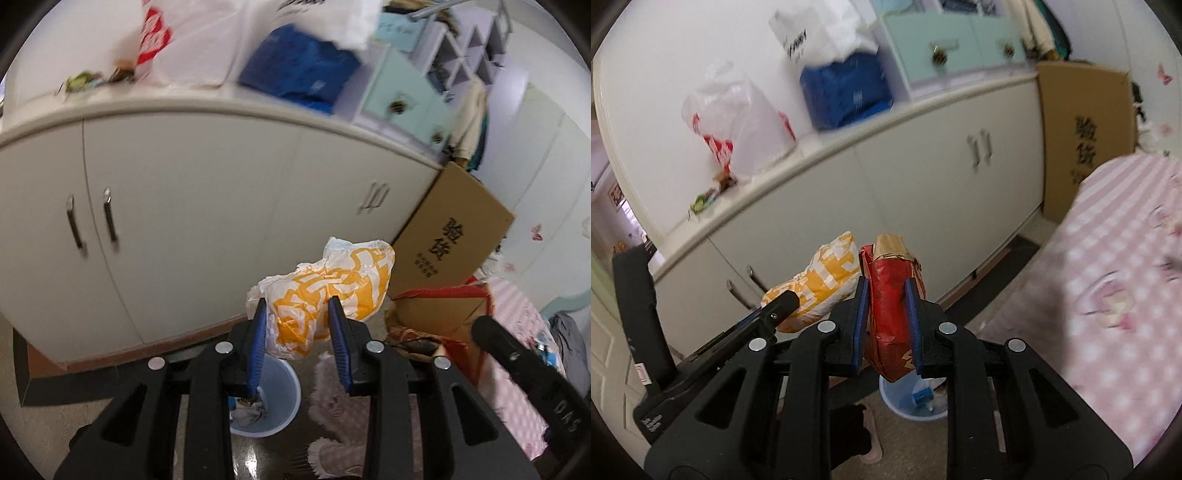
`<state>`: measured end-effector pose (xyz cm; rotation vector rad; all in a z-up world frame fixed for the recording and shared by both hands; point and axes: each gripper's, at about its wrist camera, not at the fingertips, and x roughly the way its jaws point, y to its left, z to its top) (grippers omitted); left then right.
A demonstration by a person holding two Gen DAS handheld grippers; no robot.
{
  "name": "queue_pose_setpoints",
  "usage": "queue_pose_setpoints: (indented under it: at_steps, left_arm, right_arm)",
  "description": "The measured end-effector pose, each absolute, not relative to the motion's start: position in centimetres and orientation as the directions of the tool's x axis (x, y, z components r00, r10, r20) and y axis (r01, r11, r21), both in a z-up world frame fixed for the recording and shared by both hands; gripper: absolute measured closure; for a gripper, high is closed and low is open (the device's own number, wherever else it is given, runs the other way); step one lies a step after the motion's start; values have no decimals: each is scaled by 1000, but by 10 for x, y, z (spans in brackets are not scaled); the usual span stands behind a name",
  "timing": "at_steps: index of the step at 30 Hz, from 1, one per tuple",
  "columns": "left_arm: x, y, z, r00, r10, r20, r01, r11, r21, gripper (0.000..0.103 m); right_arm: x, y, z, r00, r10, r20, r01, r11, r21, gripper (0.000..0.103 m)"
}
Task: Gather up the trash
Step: 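Carry both bags over the wastebasket and open both grippers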
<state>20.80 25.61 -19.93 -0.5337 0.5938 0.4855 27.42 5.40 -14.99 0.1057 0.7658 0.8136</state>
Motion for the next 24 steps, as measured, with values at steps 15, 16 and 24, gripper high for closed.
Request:
queue_pose_setpoints:
  at_steps: [15, 16, 24]
  left_arm:
    - [231, 309, -275, 590, 249, -768, -641, 723, -258, 71]
    - [232, 309, -278, 586, 242, -773, -639, 725, -258, 71]
    - [241, 303, -289, 565, 213, -797, -631, 734, -251, 71]
  right_arm:
    - [303, 118, -236, 353, 653, -670, -598, 708, 375, 51]
    - [302, 119, -237, 354, 649, -673, -601, 710, 368, 51]
    - [294, 115, -237, 415, 596, -687, -608, 744, 278, 45]
